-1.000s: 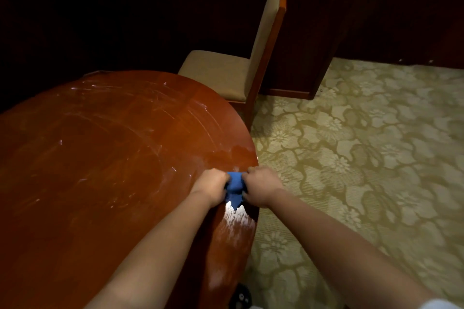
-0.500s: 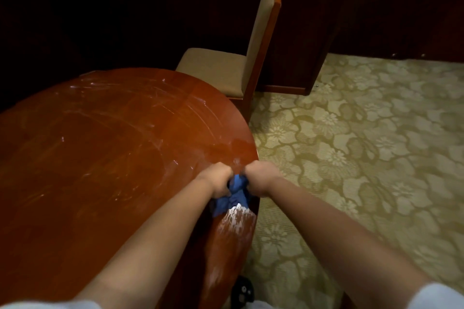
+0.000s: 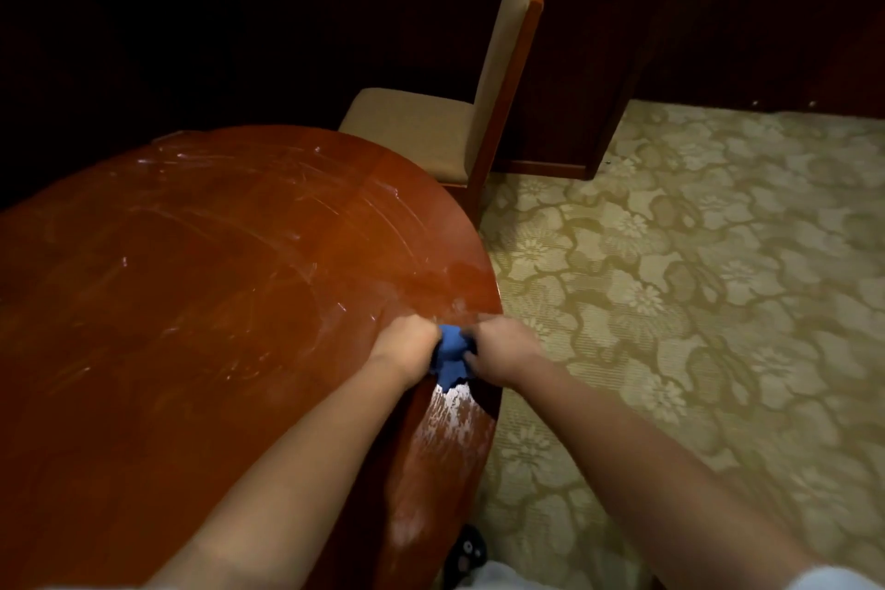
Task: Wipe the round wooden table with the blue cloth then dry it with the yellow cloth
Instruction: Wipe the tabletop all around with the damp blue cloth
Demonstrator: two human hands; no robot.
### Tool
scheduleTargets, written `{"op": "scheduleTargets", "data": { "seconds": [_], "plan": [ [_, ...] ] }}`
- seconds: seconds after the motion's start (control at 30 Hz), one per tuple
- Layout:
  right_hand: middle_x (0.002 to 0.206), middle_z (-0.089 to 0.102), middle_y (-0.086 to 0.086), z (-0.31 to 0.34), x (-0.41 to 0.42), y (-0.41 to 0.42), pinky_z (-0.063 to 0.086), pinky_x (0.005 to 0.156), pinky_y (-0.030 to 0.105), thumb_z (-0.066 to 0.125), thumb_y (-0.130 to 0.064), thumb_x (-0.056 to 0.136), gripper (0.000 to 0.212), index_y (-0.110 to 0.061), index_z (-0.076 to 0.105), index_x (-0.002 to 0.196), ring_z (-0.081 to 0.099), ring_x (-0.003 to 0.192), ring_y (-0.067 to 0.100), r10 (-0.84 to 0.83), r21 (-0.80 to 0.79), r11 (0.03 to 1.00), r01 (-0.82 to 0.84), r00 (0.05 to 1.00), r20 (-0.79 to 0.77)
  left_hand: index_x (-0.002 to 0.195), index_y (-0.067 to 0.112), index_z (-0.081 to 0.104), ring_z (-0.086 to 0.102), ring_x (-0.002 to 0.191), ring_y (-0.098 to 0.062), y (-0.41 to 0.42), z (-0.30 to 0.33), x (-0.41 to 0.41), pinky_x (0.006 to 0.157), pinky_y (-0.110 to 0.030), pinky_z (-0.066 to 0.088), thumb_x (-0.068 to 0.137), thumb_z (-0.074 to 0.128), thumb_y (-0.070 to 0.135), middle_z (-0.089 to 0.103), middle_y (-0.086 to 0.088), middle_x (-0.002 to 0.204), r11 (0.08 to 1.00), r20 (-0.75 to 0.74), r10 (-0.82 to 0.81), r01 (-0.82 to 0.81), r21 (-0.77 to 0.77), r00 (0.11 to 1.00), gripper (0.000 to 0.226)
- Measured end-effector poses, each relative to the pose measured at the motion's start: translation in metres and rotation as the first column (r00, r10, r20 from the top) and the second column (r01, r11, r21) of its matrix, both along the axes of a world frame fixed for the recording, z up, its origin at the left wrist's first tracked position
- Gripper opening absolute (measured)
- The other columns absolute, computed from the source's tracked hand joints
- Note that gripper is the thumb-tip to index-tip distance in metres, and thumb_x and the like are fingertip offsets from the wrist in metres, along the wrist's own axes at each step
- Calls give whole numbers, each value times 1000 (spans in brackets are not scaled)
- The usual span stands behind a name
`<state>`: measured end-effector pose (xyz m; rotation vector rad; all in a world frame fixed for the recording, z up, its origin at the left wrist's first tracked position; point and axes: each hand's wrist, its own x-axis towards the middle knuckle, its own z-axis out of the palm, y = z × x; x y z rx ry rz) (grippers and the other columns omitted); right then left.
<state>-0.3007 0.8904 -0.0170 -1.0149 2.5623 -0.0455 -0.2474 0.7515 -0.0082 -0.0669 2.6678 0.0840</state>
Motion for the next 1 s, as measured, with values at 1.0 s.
{"op": "scheduleTargets", "data": {
  "seconds": [1.0],
  "plan": [
    [131, 44, 14, -13, 7, 0, 38, 98, 35, 50, -21, 89, 45, -6, 45, 131, 41, 121, 30, 42, -42, 998, -47, 992, -119, 145, 12, 36, 16, 146, -21, -10, -18, 14, 115, -30, 19, 95, 56, 30, 20, -3, 158, 987, -61, 20, -10, 160, 998, 57]
  ]
}}
